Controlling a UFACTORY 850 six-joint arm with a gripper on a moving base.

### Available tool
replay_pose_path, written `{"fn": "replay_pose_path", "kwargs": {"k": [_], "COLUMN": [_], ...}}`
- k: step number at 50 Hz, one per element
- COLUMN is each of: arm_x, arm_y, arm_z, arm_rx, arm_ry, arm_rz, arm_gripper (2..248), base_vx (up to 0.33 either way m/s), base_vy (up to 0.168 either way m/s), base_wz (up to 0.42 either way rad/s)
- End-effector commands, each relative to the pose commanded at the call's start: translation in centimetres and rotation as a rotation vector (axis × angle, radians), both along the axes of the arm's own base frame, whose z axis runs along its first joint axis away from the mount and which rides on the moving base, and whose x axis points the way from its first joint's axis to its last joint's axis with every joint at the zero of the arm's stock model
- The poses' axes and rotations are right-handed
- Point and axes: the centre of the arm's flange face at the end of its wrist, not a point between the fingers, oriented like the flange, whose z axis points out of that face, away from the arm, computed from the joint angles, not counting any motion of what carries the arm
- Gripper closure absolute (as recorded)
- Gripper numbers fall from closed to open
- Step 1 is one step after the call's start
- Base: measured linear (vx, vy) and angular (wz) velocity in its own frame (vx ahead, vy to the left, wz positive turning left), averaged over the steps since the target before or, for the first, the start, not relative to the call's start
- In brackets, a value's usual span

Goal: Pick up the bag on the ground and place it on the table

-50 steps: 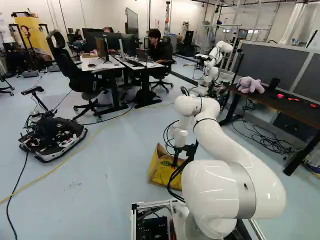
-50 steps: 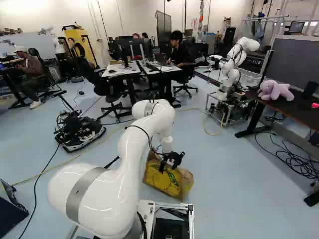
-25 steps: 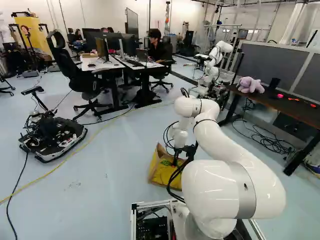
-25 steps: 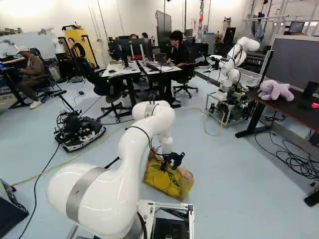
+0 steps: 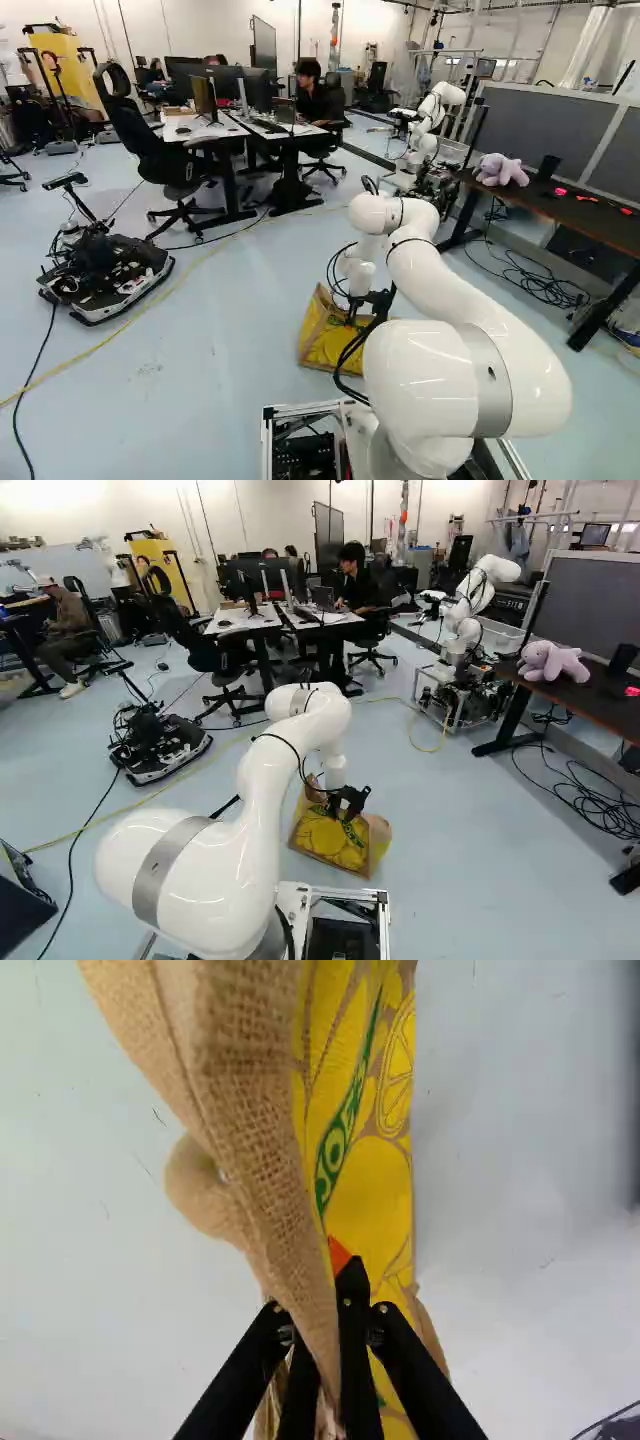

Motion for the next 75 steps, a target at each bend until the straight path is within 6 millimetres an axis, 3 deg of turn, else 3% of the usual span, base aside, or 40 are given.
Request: {"fn": "replay_pose_path", "kwargs": {"k": [19,75], "arm_x": [-0.2,-2.4], "arm_y": [0.1,3.8], "arm_z": [2.1,10.5], "arm_rx": [0.001,0.001], "arm_ry": [0.004,0.032], "arm_rz": [0.002,0.182], "arm_gripper": [228,228], "base_vx": [0.000,0.000], "base_vy": [0.000,0.000], "base_wz": [0.000,0.000]}}
